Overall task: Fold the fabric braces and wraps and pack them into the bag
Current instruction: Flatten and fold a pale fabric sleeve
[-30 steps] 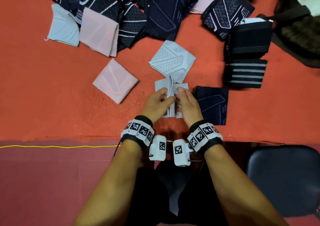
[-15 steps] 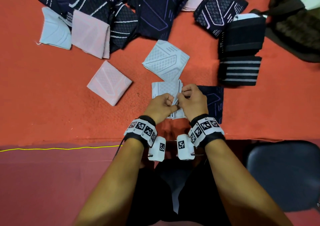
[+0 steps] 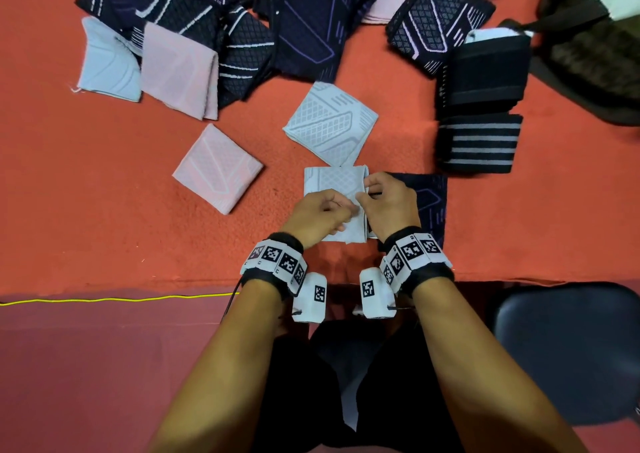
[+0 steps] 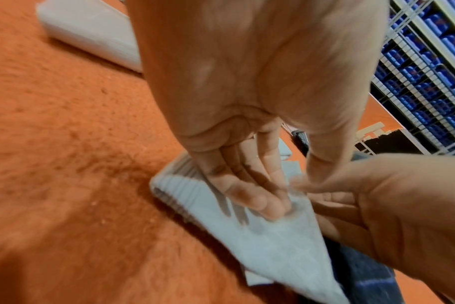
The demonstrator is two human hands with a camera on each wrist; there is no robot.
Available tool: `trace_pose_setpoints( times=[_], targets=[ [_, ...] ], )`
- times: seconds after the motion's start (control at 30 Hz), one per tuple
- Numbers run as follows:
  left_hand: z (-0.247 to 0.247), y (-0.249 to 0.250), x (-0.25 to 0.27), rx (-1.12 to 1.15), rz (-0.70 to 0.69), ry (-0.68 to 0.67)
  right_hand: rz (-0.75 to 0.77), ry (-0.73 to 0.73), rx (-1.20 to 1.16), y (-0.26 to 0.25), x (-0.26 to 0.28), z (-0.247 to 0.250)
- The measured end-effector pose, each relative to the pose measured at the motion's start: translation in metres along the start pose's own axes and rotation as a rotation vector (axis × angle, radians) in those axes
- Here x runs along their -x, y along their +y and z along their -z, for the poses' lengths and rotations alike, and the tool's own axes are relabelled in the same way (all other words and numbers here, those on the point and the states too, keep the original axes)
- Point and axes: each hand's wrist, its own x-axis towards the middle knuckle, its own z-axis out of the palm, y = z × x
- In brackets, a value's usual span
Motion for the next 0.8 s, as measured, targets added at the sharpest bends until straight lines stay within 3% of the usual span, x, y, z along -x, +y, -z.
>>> trace_pose_setpoints(
  times=[0.13,0.2,0.33,0.53,0.63,0.7,0.8],
  targets=[
    [0.018,-0.008,-0.004,-0.036,-0.038,0.234,-0.041,0.064,-0.225,-0.001,0.001,0.009],
    [0.03,-0.016,-0.006,-0.056,-0.05,0.319,-0.009,0.067,-0.197,-0.001,-0.001,0.013],
    [0.042,-0.025,-0.01,-0.013,-0.037,0.404,0.002,-0.013,-0.052,0.0,-0.007,0.012],
    [0.041,-0.033,-0.012,-0.054,0.005,0.459,0.031,0.031,0.034,-0.004,-0.003,0.0],
    [0.039,-0.032,-0.011,-0.026,0.004,0.428,0.016,-0.098,0.065,0.0,-0.003,-0.012],
    [0.039,-0.03,-0.009,0.053,0.014,0.333,0.044,-0.18,0.116,0.003,-0.001,-0.017],
    [0.04,-0.028,-0.007,0.1,0.027,0.209,0.11,-0.187,0.09,0.005,0.002,-0.017]
  ],
)
